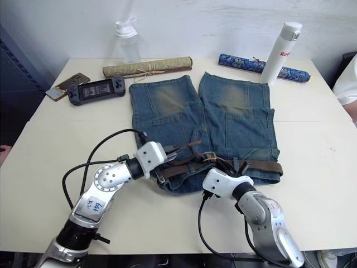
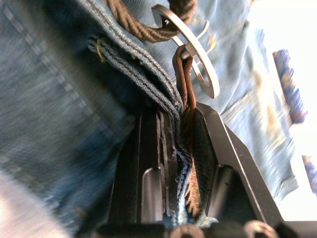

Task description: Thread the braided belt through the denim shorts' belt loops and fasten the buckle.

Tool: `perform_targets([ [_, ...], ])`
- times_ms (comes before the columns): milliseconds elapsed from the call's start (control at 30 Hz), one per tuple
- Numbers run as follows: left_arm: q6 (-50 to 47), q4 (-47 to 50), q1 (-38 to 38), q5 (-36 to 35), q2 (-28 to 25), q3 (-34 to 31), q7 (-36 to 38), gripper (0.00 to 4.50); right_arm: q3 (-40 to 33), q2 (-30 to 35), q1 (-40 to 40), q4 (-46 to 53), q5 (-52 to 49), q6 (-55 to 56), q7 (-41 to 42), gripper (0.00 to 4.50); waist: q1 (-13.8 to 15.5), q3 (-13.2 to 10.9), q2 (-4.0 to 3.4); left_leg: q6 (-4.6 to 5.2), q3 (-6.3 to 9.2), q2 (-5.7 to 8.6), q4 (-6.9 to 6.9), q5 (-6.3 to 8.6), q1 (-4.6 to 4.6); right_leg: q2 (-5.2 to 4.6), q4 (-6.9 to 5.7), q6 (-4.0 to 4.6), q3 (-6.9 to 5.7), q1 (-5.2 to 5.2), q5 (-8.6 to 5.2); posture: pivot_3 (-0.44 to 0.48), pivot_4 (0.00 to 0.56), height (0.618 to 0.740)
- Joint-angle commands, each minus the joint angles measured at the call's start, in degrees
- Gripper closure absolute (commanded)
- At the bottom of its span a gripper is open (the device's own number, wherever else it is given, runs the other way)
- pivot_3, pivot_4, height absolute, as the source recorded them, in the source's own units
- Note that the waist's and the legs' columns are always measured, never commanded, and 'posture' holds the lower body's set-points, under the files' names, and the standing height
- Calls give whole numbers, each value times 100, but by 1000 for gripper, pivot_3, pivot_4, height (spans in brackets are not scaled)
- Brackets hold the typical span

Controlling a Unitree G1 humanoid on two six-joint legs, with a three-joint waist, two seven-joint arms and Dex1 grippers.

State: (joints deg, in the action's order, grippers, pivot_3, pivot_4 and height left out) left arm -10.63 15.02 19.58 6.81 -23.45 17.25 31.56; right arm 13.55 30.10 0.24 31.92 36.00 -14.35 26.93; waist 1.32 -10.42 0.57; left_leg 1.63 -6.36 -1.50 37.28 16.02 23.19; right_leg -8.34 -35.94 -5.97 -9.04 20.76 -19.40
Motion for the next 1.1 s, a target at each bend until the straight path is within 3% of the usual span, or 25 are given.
perform_targets([
  [33, 62, 17, 159, 209, -40, 147, 109, 4500, 147, 137, -183, 315, 135, 364, 179, 4300, -2, 0, 0, 0, 0, -1, 0, 0, 0, 0, 0, 0, 0, 1, 0, 0, 150, 717],
  [533, 99, 80, 289, 474, -156, 246, 388, 4500, 246, 213, -546, 160, 297, 770, 427, 4300, -18, 0, 0, -4, -10, -6, 2, -4, 0, 7, -7, 1, 1, 4, 0, 0, 150, 717],
  [1100, -170, 311, 304, 340, -209, 4, 592, 4500, -156, 422, -752, -44, 280, 1128, 352, 4300, -16, 0, 0, -3, -13, -7, 4, -5, 0, 8, -11, 1, 2, 4, 0, 0, 150, 717],
])
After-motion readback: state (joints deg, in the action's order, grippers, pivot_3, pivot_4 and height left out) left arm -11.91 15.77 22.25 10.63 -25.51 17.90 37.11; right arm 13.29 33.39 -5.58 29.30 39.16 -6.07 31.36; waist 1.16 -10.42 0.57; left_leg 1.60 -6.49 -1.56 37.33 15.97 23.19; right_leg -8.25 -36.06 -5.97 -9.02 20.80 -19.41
